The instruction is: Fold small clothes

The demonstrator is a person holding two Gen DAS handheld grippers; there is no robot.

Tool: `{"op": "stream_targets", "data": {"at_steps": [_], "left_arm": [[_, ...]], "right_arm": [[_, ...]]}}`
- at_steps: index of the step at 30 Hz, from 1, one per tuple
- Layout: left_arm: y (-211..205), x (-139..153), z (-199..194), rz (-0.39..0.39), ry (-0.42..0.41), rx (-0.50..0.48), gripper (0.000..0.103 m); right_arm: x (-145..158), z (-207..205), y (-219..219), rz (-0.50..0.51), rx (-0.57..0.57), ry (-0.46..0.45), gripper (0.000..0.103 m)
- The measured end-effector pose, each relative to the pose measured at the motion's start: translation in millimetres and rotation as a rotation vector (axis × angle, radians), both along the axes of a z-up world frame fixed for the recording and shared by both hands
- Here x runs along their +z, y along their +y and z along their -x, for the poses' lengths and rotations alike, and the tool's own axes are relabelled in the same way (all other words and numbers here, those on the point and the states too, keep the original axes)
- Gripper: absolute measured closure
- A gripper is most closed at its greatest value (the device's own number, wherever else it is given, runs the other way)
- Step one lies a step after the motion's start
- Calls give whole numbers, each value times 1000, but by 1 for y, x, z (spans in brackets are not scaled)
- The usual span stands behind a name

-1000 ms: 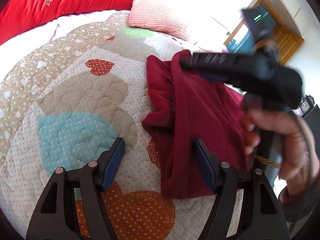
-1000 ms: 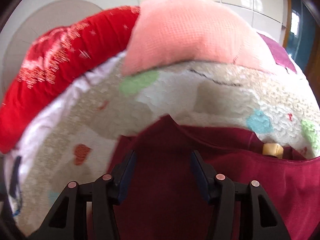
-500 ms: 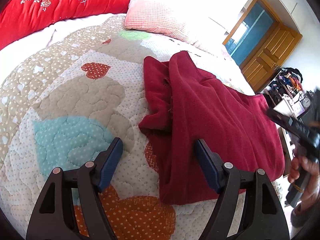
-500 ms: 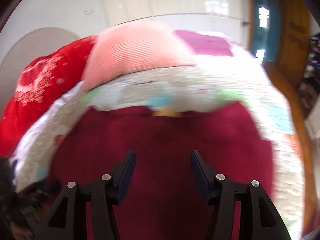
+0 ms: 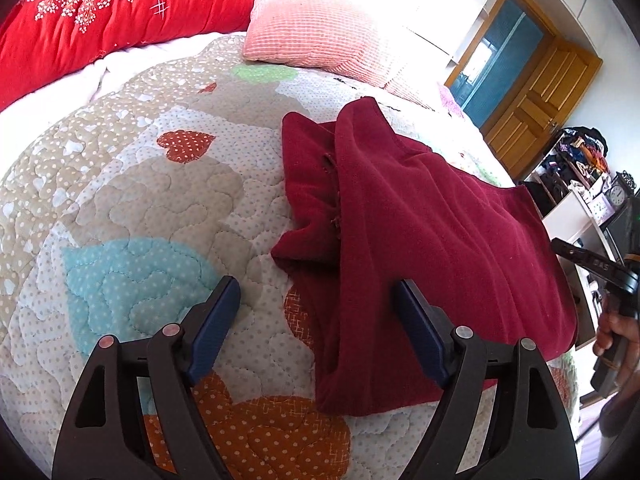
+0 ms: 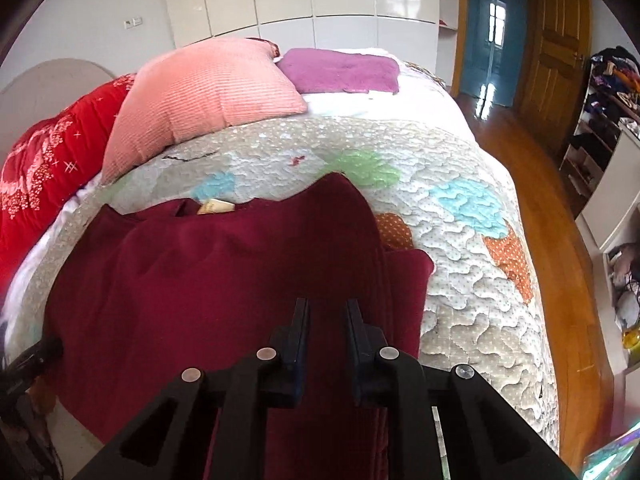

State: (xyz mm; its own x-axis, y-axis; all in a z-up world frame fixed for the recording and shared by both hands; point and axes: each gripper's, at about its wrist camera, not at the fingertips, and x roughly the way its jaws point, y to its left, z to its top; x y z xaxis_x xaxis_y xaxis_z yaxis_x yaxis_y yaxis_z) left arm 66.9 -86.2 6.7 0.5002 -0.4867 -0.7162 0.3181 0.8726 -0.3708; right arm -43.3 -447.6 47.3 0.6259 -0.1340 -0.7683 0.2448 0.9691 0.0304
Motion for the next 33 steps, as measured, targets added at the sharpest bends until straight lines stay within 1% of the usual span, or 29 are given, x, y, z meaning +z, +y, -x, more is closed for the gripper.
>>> {"op": "stream_targets", "data": {"at_steps": [1,3,5,6,7,8,9,10,11,13,15,17,18,20,21,23,24,25,27,29,30,31,33], "left_arm": [[0,0,0,2,1,0,23],[1,0,2,7,2,1,23],[2,0,2,12,5,0,23],[2,0,2,14,6,0,22],[2,0,2,14,7,0,22],[3,0,2,15,7,0,22],[2,0,2,15,7,0,22],[2,0,3,15,8,0,22],[2,0,3,15,8,0,22],[3,0,3,22,10,0,22],[5,0,3,40,20,1,22],[8,0,3,62,29,4,22],[10,0,3,72,33,6,22],[10,0,3,81,35,7,22],[11,0,4,83,35,7,22],[10,0,4,84,33,5,22],[10,0,4,85,34,5,22],[11,0,4,88,35,5,22],[12,0,4,99,40,5,22],[13,0,6,114,45,7,21],[14,0,6,121,48,8,21],[15,0,6,125,49,9,21],[15,0,7,133,51,9,20]], "right_arm": [[1,1,2,14,3,3,83],[-2,-1,0,23,-33,7,78],[-15,-7,-16,-22,-98,19,78],[-27,-13,-25,-75,-118,47,77],[-33,-16,-27,-100,-121,68,77],[-29,-18,-22,-75,-130,70,77],[-21,-20,-14,-49,-126,76,74],[-13,-22,-5,-51,-104,69,72],[-5,-25,5,-79,-75,50,69],[9,-32,30,-135,-15,22,50],[19,-45,63,-187,76,15,47],[22,-68,106,-244,193,48,46],[22,-77,122,-253,224,66,44],[16,-102,161,-237,298,115,42],[11,-116,183,-205,333,142,42],[1,-134,208,-179,358,183,41],[-6,-143,219,-177,367,208,36],[-13,-152,228,-177,373,229,29],[-26,-164,238,-160,374,255,24],[-33,-172,250,-106,375,268,20],[-36,-172,254,-89,379,273,16],[-39,-175,259,-64,385,292,13],[-48,-179,266,1,399,341,10]]}}
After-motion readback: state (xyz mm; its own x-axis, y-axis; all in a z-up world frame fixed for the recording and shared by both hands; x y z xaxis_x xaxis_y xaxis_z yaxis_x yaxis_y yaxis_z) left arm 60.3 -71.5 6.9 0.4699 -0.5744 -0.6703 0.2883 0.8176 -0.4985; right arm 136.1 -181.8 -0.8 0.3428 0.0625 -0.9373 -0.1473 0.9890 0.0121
